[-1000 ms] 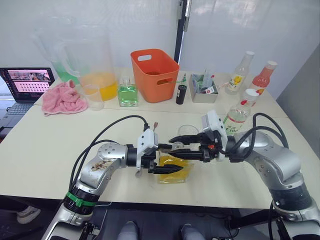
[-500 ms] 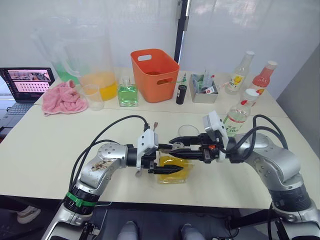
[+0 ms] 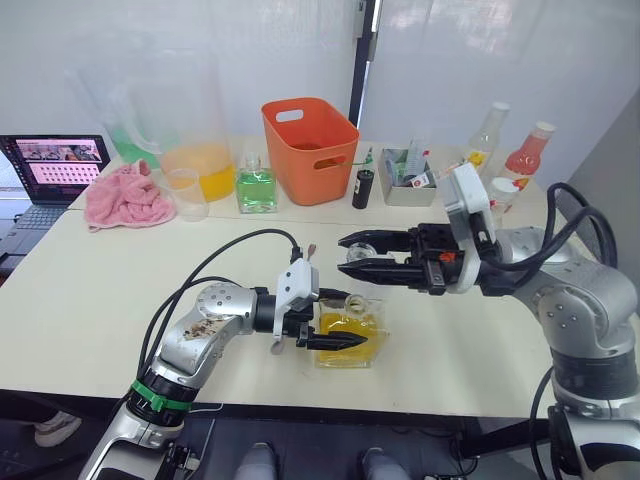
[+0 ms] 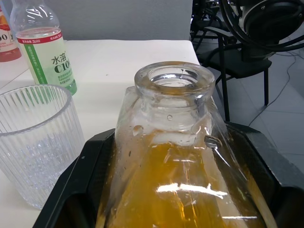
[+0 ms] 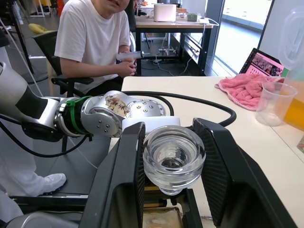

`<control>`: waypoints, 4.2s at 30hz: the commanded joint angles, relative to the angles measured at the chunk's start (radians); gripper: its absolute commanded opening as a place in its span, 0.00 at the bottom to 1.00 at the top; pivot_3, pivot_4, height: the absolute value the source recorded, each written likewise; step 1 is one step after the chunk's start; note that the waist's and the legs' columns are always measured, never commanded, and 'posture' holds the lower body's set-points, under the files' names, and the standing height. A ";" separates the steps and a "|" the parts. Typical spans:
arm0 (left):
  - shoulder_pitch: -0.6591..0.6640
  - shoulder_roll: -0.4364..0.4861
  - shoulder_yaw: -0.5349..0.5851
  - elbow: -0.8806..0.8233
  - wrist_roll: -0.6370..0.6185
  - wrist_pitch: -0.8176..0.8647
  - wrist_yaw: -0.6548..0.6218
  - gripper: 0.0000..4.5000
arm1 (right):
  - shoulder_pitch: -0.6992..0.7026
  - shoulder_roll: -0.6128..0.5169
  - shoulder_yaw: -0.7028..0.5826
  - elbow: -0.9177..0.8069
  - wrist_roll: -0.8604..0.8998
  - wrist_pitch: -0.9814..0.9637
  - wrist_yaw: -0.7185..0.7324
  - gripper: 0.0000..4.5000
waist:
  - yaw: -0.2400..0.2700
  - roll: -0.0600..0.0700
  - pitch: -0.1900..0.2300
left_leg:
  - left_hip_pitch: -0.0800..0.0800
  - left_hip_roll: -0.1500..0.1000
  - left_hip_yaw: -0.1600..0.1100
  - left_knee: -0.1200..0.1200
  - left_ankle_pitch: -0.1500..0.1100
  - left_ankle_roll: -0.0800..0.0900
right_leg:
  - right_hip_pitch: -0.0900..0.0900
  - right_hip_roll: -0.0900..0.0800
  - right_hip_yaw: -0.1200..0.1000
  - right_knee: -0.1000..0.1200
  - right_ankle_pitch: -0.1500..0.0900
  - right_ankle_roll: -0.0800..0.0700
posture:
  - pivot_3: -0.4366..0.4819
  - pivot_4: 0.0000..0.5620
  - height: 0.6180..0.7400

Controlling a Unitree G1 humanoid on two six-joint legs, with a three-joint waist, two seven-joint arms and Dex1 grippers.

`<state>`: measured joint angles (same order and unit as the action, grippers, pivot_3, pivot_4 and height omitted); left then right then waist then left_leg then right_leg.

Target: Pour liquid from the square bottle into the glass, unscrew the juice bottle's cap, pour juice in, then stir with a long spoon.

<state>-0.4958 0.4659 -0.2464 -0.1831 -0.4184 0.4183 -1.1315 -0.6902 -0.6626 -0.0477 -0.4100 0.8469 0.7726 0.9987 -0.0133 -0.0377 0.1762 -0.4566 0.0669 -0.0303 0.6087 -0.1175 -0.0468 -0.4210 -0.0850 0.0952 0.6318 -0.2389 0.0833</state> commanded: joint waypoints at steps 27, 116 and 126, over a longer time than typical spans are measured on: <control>0.008 -0.061 0.029 -0.031 0.045 -0.095 0.097 0.62 | 0.154 -0.125 -0.386 1.168 -0.513 -0.778 -0.249 0.24 | -0.030 0.010 -0.002 | 0.003 -0.001 0.001 0.001 0.002 0.002 | 0.002 0.000 0.002 -0.002 0.000 0.005 | 0.48 0.27 0.88; 0.122 0.236 0.458 -0.172 -0.191 0.136 0.328 0.62 | 0.442 -0.200 -0.181 0.288 -0.090 -0.134 0.314 0.99 | -0.022 0.007 0.002 | 0.011 -0.001 0.000 -0.001 0.001 0.002 | 0.011 0.000 0.002 -0.003 -0.007 0.000 | 0.48 0.27 0.88; -0.119 0.206 0.247 0.025 0.099 0.021 0.396 0.62 | 0.512 -0.144 -0.217 0.203 -0.068 -0.135 0.219 0.99 | 0.002 0.002 0.004 | -0.002 -0.001 0.000 0.000 0.002 0.002 | -0.001 0.000 0.001 -0.002 -0.001 0.007 | 0.48 0.27 0.88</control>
<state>-0.5392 0.6602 -0.0017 -0.1326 -0.3540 0.5180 -0.7255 -0.1818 -0.8089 -0.2282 -0.1666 0.7598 0.6483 1.2360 -0.0116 -0.0357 0.1803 -0.4583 0.0661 -0.0305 0.6085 -0.1154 -0.0451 -0.4222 -0.0843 0.0964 0.6298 -0.2396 0.0907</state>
